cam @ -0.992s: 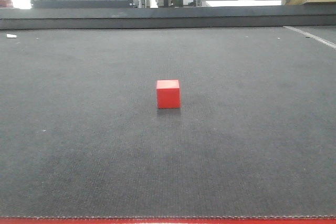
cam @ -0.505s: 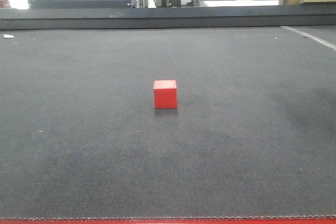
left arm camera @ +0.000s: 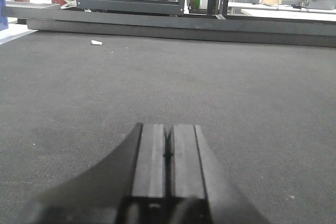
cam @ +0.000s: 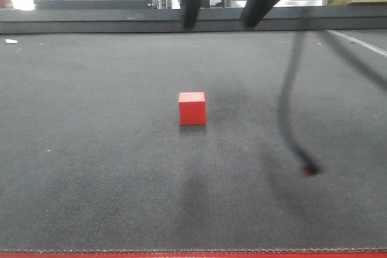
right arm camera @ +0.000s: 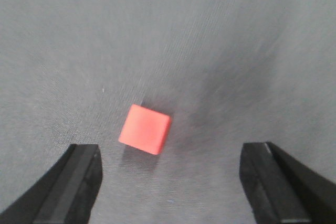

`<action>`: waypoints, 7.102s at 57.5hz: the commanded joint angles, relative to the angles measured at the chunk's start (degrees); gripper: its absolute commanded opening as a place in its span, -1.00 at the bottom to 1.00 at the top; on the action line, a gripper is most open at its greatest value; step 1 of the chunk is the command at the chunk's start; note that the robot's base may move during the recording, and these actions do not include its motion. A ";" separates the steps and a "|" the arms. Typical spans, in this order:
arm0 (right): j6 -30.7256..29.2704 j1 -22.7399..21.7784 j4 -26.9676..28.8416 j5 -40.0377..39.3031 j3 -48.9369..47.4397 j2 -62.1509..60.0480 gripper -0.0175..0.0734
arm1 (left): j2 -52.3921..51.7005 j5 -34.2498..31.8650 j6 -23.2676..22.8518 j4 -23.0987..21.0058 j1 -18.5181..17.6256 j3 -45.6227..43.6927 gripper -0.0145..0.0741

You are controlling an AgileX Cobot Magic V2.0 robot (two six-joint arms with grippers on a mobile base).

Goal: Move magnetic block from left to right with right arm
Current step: 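Lower the open right gripper over the red cube, then close the right gripper on the red cube and lift it, then hold the red cube raised in the right gripper, then drive the base away from the table carrying the cube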

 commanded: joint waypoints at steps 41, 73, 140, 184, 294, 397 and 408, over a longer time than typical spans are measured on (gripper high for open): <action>19.73 3.23 -9.15 0.43 -10.41 13.64 0.78 | -0.75 -5.13 -0.40 -0.26 -0.22 0.37 -0.96; 19.03 3.42 -7.66 2.20 -10.41 15.29 0.17 | -0.75 -5.13 -0.40 -0.26 -0.22 0.37 -0.96; -15.15 -17.72 -0.84 -16.88 39.98 -39.60 -0.19 | -0.75 -5.13 -0.40 -0.26 -0.22 0.37 -0.96; -15.15 -17.45 -0.79 -25.82 52.10 -87.34 -0.19 | -0.75 -5.13 -0.40 -0.26 -0.22 0.37 -0.96; -15.15 -17.45 -0.79 -25.67 52.10 -87.98 -0.19 | -0.75 -5.13 -0.40 -0.26 -0.22 0.37 -0.96; -15.10 -17.45 -0.79 -25.67 52.10 -87.98 -0.19 | -0.75 -5.13 -0.40 -0.26 -0.22 0.37 -0.96; -15.10 -17.45 -0.79 -25.67 52.10 -87.98 -0.19 | -0.75 -5.13 -0.40 -0.26 -0.22 0.37 -0.96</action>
